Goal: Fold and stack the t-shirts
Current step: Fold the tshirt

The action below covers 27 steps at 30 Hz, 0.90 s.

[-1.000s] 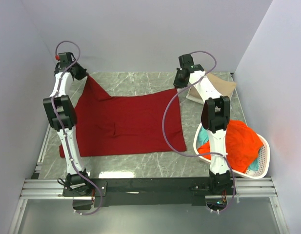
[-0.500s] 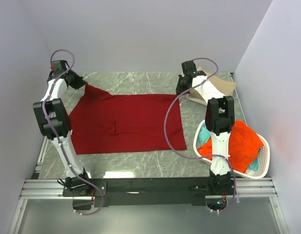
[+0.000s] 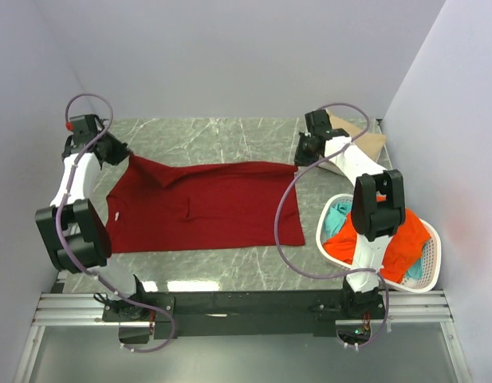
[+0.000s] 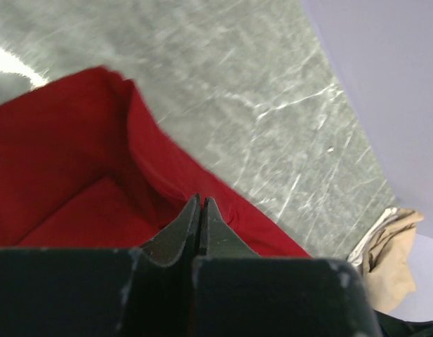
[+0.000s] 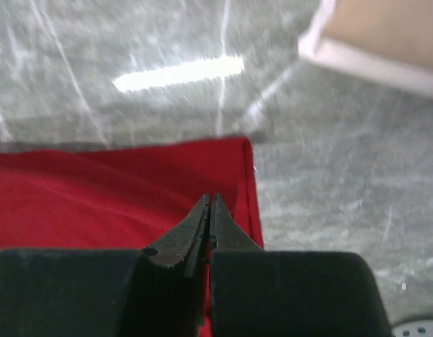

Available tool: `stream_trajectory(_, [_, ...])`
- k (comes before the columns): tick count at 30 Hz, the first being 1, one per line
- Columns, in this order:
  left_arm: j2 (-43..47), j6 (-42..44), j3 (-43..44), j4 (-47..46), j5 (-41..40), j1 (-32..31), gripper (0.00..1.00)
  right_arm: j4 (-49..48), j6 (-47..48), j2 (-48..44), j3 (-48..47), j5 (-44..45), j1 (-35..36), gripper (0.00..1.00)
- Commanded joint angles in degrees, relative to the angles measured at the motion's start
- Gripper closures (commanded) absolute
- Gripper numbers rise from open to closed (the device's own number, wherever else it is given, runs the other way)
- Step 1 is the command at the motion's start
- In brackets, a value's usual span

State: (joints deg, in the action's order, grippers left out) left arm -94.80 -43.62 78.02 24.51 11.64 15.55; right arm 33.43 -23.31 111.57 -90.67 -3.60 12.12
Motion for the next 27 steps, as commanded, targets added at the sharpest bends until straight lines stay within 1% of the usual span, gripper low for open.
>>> stream_trajectory(1, [6.01,1.87,-4.7,1.5,-1.8,1.15,1.0,-2.23,-0.33,-4.51,4.27,1.49,0.01,1.0])
stream_trajectory(6, [13.4,1.95,-9.11,2.38,-2.32,2.11,1.0,-2.76,-1.12,-8.2,9.81,1.84,0.45,1.0])
stream_trajectory(13, [18.68,1.87,-12.71,4.58,1.37,4.05,1.0,-2.58,-1.56,-11.19,15.61,3.33,1.59,1.0])
stream_trajectory(19, [21.41,3.27,-14.64,6.69,0.66,5.19,1.0,-2.85,-1.74,-13.13,19.21,3.51,2.21,1.0])
stream_trajectory(27, [24.4,3.98,-18.25,8.27,1.63,6.77,1.0,-1.88,-3.32,-14.98,23.43,8.07,5.36,1.0])
